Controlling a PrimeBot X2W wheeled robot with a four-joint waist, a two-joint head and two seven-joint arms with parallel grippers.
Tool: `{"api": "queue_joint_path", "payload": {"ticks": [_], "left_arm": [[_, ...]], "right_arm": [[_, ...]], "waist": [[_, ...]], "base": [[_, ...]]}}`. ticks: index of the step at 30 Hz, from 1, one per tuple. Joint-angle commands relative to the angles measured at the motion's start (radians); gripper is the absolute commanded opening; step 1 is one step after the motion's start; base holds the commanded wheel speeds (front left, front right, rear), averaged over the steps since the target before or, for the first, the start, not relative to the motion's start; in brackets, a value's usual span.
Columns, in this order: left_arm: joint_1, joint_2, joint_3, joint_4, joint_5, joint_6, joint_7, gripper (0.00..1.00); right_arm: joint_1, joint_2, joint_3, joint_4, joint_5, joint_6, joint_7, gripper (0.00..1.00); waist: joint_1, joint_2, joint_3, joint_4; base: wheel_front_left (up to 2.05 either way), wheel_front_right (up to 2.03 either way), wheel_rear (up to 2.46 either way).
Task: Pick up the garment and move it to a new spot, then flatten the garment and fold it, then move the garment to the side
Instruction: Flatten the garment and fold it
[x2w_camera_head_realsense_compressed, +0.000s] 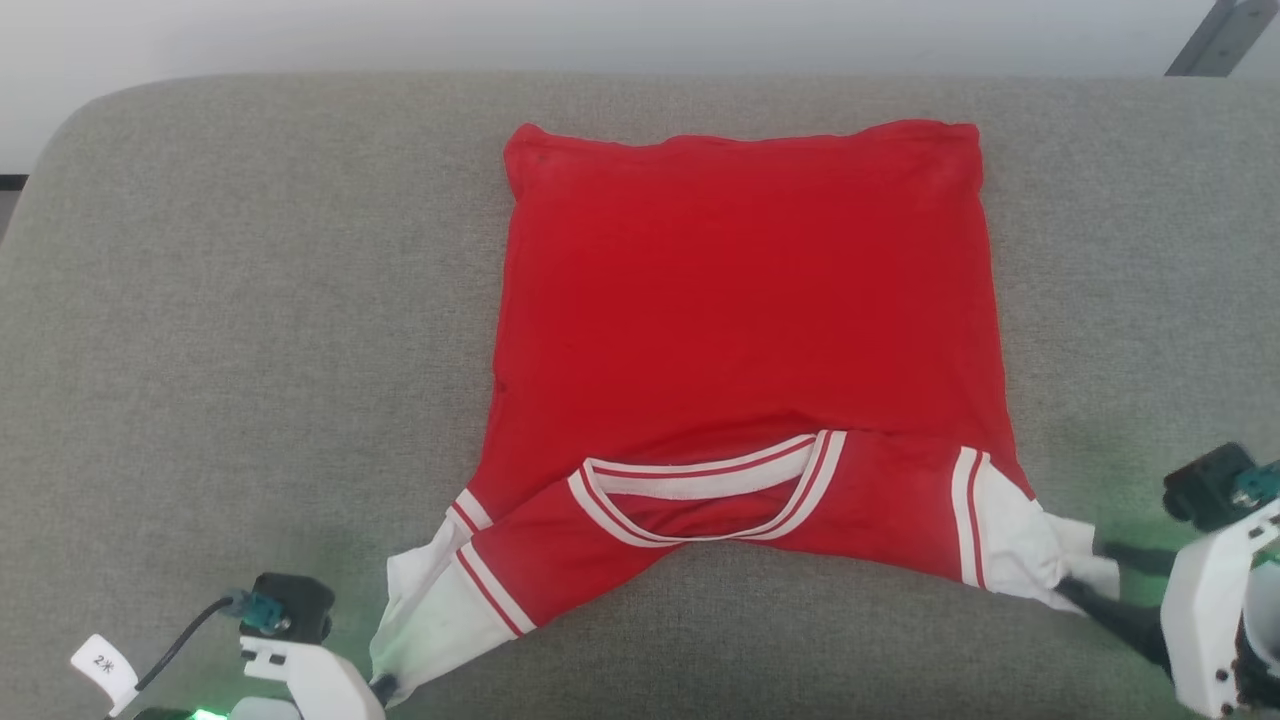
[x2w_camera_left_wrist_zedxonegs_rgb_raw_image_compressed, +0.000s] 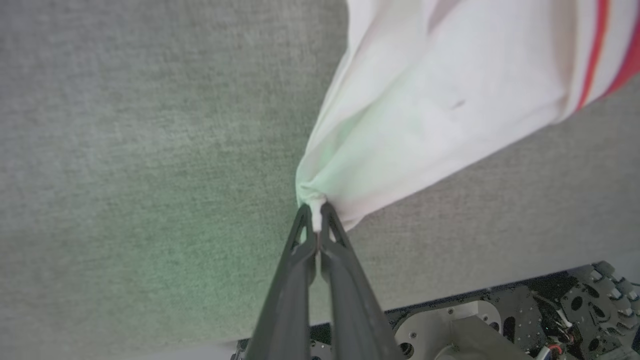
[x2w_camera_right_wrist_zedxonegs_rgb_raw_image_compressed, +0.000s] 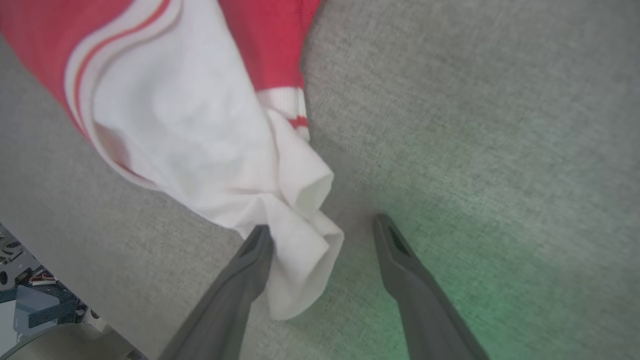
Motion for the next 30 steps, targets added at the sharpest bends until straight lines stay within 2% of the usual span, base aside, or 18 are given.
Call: {"api": "queue_joint_path", "payload": {"ticks": [1, 5, 9, 17, 21, 30], "left_arm": [[-0.027, -0.027, 0.0, -0.004, 0.015, 0.005, -0.015, 0.0], [-0.041, -0.032, 0.004, -0.017, 0.022, 0.011, -0.034, 0.0], [-0.06, -0.046, 0.002, -0.027, 0.037, 0.01, -0.05, 0.0], [-0.125, -0.085, -0.015, -0.032, 0.067, -0.008, -0.064, 0.0], [-0.177, -0.117, -0.036, -0.021, 0.085, -0.027, -0.064, 0.0], [-0.29, -0.215, -0.084, 0.044, 0.107, -0.083, -0.076, 0.0]], "right_arm": [[0.012, 0.007, -0.02, 0.006, -0.009, -0.01, 0.009, 1.0], [0.004, 0.003, -0.107, -0.047, -0.027, -0.007, 0.024, 1.0], [-0.013, 0.028, -0.217, -0.087, -0.063, -0.006, 0.036, 1.0], [-0.156, 0.152, -0.404, -0.078, -0.221, -0.006, 0.11, 1.0], [-0.283, 0.218, -0.447, -0.007, -0.285, -0.006, 0.152, 1.0], [-0.565, 0.272, -0.469, 0.314, -0.371, -0.006, 0.244, 1.0]], "waist": [[0.0, -0.0001, 0.002, 0.0], [0.0, -0.0001, 0.015, 0.001], [0.0, -0.0001, 0.034, 0.008], [0.0, -0.0001, 0.079, 0.052], [0.0, -0.0001, 0.116, 0.096], [0.0, -0.0001, 0.203, 0.221]], "base": [[0.0, 0.0, 0.0], [0.0, 0.0, 0.0], [0.0, 0.0, 0.0], [0.0, 0.0, 0.0], [0.0, 0.0, 0.0], [0.0, 0.0, 0.0]]}}
